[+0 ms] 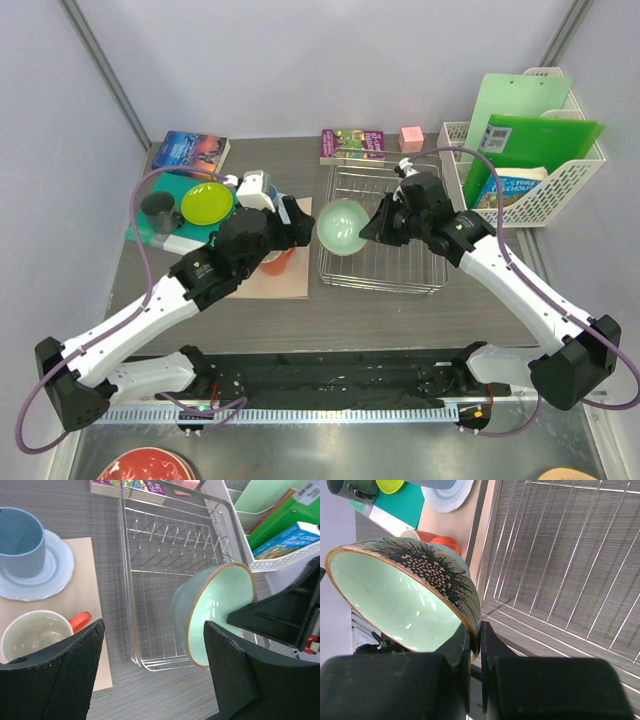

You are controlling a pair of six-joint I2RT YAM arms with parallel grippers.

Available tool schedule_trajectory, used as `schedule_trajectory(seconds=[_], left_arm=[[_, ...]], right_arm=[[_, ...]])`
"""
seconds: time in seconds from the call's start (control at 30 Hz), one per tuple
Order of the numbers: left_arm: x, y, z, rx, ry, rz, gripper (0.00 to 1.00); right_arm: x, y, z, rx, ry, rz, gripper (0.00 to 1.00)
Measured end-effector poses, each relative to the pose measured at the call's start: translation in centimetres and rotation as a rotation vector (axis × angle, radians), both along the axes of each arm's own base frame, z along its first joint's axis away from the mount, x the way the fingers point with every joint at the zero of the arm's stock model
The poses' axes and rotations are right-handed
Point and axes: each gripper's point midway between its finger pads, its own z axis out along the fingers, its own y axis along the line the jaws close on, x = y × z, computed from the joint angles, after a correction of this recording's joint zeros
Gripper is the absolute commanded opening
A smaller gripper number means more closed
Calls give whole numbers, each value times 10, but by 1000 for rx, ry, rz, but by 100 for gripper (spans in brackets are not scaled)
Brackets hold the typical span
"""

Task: Unload the mixed dishes from the dish rack
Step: Adjust the dish rack at the center of the board.

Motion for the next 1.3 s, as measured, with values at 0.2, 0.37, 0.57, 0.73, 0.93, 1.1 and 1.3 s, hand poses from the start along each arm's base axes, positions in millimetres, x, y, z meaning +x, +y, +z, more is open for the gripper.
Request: schedule_trajectory(seconds=[0.2, 0.37, 0.57, 0.73, 0.93, 1.1, 1.3], left_arm=[[-6, -9, 1, -36, -2, -44, 78], [-11, -23, -6, -37, 12, -99, 69], [-7, -25, -22, 5, 46, -88, 39], [-3, -23, -42, 74, 91, -65, 32], [-3, -23, -52, 109, 115, -60, 13], [0, -24, -54, 143, 123, -44, 0], [1, -21, -52, 170, 122, -28, 0]], right_arm=[[-2, 10, -4, 2, 10, 22, 1], [-7, 20, -14, -12, 35, 51, 1], [-10, 24, -14, -13, 35, 65, 1], [-11, 25, -14, -14, 35, 66, 1], [-12, 26, -14, -16, 34, 69, 1], [-13, 27, -14, -18, 30, 74, 1], [-13, 29, -11, -13, 18, 76, 48]])
